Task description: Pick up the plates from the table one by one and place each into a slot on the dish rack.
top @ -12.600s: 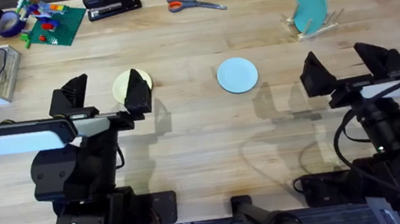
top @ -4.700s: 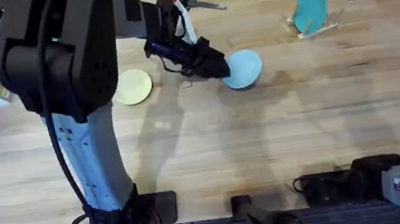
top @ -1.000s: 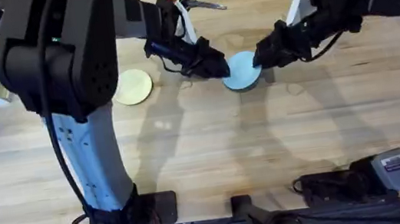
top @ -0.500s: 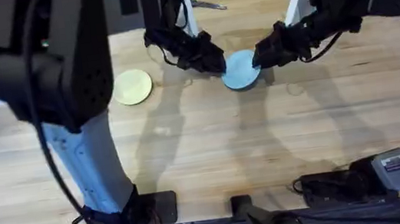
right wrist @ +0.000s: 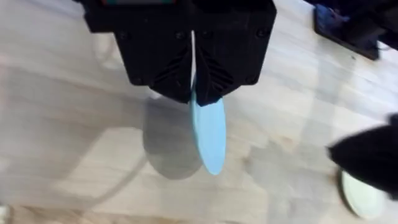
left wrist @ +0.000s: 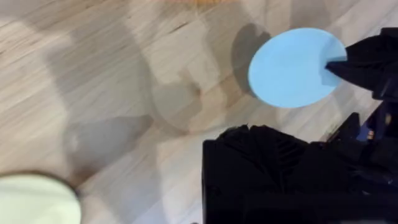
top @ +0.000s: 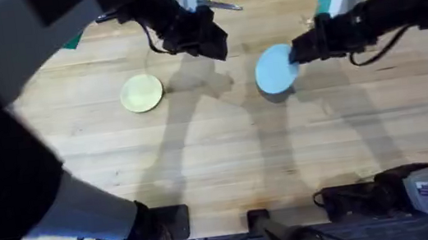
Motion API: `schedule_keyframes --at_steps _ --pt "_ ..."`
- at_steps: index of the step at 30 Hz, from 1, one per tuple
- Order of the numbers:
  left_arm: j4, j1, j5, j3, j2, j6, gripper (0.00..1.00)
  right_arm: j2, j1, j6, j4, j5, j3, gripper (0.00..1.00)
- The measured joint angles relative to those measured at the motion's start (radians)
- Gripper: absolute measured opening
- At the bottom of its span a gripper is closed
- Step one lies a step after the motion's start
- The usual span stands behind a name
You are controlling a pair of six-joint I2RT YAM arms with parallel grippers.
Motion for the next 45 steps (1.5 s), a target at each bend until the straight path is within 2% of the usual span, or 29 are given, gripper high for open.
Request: schedule_keyframes --at_steps 4,8,18,27,34,35,36,40,42,45 --pt "-0.056 0.000 -0.062 0.000 -0.089 0.011 0.040 -0.061 0.000 -0.064 -0.096 0.067 0.034 0.030" --pt "-0.103 0.000 -0.129 0.000 -0.179 0.018 0.040 -0.106 0.000 -0.153 -0.179 0.143 0.117 0.030" --pt "-0.209 0.000 -0.276 0.000 -0.360 0.041 0.040 -0.121 0.000 -0.421 -0.273 0.252 0.331 0.030" --pt "-0.263 0.000 -0.378 0.000 -0.418 0.048 0.040 -0.121 0.000 -0.620 -0.275 0.393 0.393 0.028" --pt "-0.288 0.000 -0.416 0.001 -0.418 0.049 0.051 -0.121 0.000 -0.699 -0.276 0.503 0.401 0.028" --pt "-0.289 0.000 -0.422 0.001 -0.418 0.052 0.154 -0.121 0.000 -0.703 -0.276 0.510 0.402 0.028" --pt "-0.289 0.000 -0.423 0.001 -0.418 0.053 0.298 -0.121 0.000 -0.707 -0.276 0.516 0.404 0.028" --pt "-0.289 0.000 -0.431 0.001 -0.418 0.052 0.924 -0.121 -0.016 -0.718 -0.275 0.524 0.409 0.028" --pt "-0.289 0.000 -0.433 0.001 -0.418 0.052 0.987 -0.121 -0.040 -0.719 -0.267 0.525 0.410 0.028" --pt "-0.289 0.000 -0.433 0.001 -0.418 0.052 0.992 -0.121 -0.091 -0.718 -0.236 0.529 0.410 0.028"
